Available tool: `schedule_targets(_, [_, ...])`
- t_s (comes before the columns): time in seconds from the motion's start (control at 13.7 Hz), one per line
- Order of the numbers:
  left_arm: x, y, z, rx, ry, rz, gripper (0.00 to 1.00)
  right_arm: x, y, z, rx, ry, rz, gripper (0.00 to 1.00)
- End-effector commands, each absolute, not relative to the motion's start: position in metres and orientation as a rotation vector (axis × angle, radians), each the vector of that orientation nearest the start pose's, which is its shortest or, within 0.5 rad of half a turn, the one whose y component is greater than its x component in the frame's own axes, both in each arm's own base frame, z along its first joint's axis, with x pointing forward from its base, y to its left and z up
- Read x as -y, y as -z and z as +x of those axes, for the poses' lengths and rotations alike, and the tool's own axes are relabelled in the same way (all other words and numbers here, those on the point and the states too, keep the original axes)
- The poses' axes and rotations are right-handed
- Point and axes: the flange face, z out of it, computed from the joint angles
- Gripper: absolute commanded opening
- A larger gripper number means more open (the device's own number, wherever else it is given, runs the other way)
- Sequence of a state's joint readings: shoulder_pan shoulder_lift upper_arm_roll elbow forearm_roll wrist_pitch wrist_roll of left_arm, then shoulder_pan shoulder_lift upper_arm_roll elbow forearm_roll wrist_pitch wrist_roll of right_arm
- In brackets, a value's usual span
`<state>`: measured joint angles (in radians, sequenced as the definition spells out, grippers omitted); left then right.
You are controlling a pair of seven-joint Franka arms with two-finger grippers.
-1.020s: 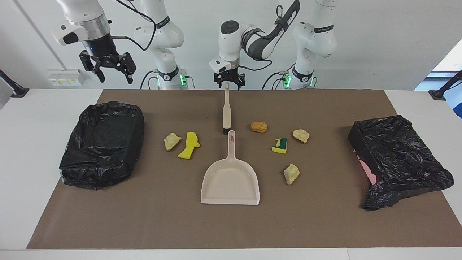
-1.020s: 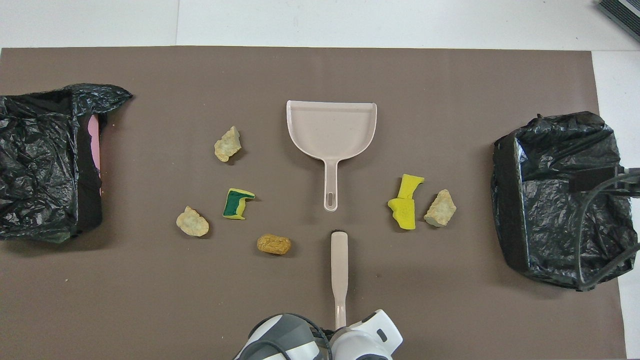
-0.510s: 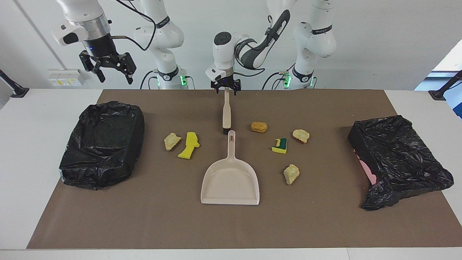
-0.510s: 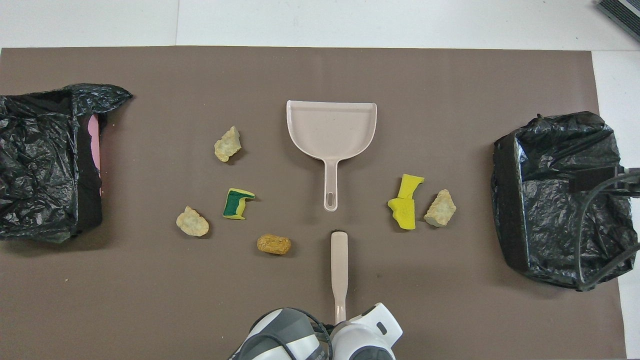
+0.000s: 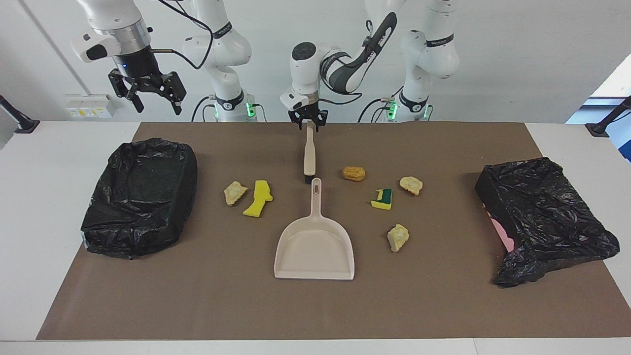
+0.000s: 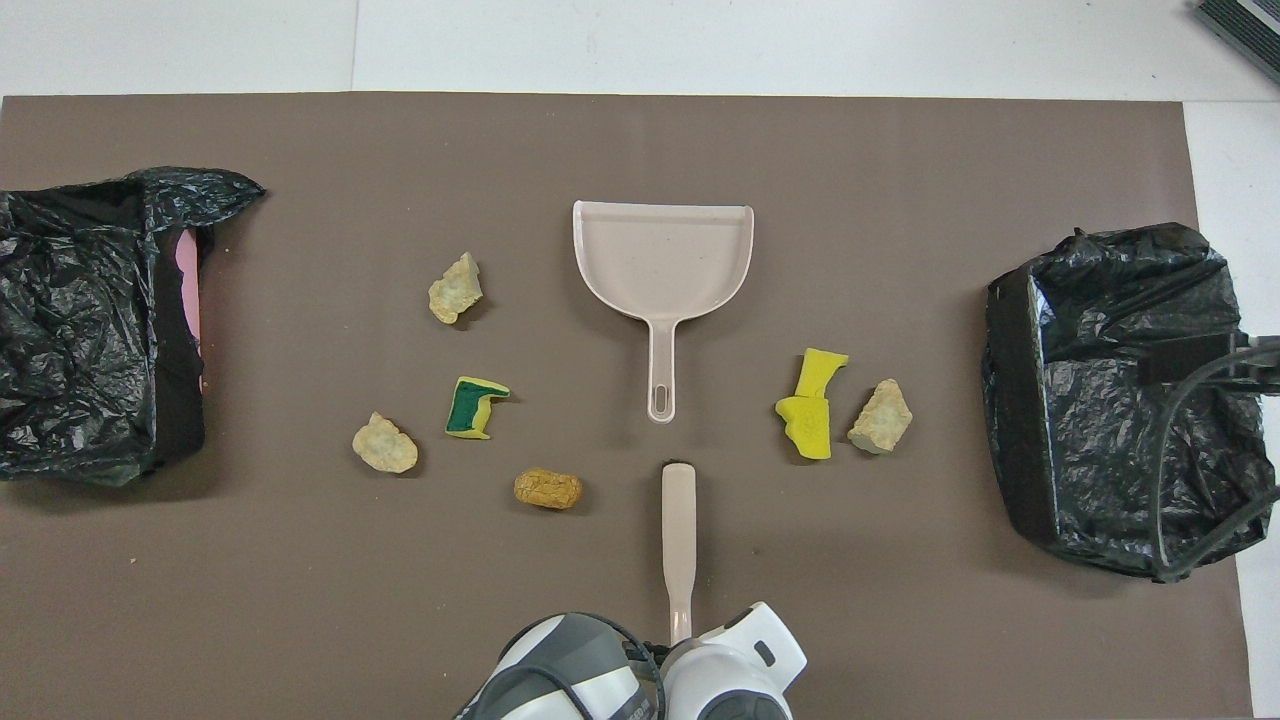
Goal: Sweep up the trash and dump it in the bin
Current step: 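Grasp the beige brush handle with the left gripper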
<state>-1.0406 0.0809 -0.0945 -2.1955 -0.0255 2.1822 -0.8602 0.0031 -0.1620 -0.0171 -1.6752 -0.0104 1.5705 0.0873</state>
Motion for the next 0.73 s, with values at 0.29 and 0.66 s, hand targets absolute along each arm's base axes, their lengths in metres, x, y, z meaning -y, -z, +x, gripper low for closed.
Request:
schedule_targets(0.29, [0.453, -0.389, 0.241, -0.354, -0.113, -2.988, 0.00, 0.011, -0.662, 0.501, -0.133, 0.080, -3.144, 1.00])
schedule_targets(0.66, [0.423, -0.404, 0.241, -0.325, -0.218, -2.879, 0.00, 0.011, -0.661, 0.502, -0.133, 0.078, -3.144, 1.00])
